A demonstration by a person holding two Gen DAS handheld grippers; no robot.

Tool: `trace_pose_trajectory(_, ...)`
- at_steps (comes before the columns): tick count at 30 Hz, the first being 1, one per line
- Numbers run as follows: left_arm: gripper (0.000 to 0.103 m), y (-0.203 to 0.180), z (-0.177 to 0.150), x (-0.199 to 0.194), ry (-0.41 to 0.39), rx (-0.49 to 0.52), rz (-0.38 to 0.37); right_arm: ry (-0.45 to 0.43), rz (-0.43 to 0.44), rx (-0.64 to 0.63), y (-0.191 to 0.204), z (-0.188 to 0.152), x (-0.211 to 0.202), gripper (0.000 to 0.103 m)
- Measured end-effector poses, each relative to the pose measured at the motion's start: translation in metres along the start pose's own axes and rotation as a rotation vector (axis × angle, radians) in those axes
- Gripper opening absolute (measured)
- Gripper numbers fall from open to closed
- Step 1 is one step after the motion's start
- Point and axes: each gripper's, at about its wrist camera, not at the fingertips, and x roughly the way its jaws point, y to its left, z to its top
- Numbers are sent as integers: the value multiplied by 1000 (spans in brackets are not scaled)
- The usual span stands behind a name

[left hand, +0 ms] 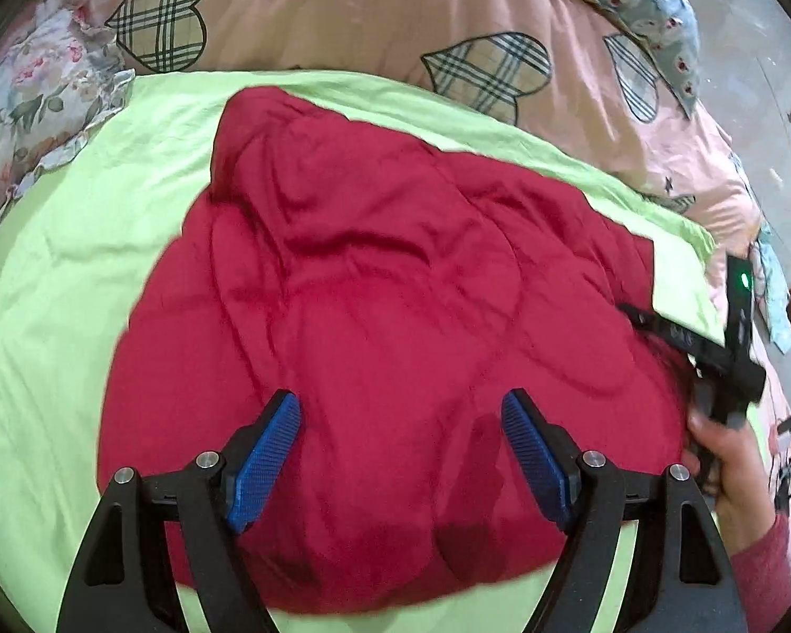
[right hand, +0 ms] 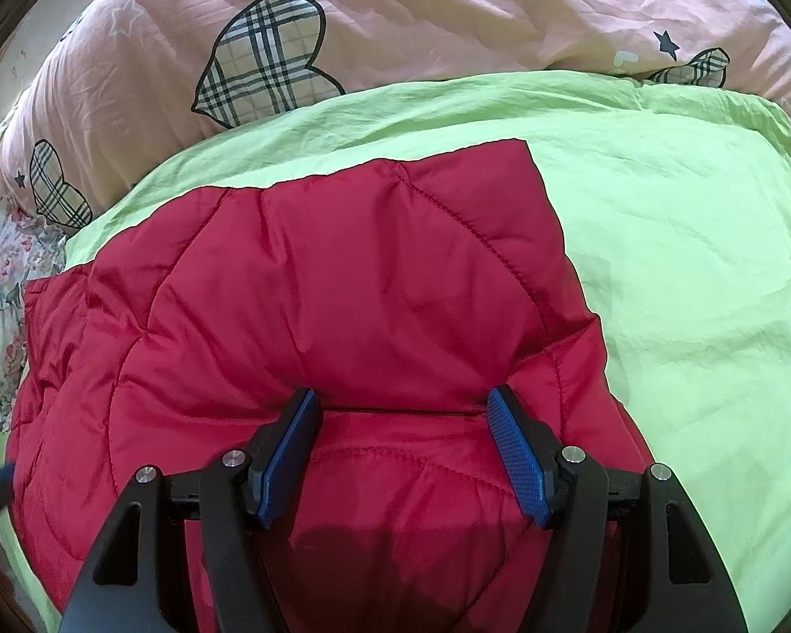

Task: Fold large clothes

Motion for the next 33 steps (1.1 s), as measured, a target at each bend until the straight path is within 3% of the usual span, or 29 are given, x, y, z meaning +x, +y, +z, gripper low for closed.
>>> trace_pose_trajectory(6,81,-7,-21,12,41,43,85,-12,-39,-12,9,-11,-24,69)
trace_pose_trajectory(10,82,-11,-19,15,42,42,98,-79,1,-48,21,-36,-74,69)
trace_pose_trajectory(14,82,-18,-23,17,33,57,131,-74,44,-105,36,-70,-98,70)
trace_pose_trajectory(19,82,-28,-27,18,33,63,157,-22,16,-158,43,-92,-84,71)
trace_pose_trajectory(27,84,-42,-34,-17,-2,74,178,8,-14,-143,37,-84,-59,77)
trace_pose_trajectory(33,88,-41,-39,-3,25,86,218,1,-21,-143,40,-85,-61,77)
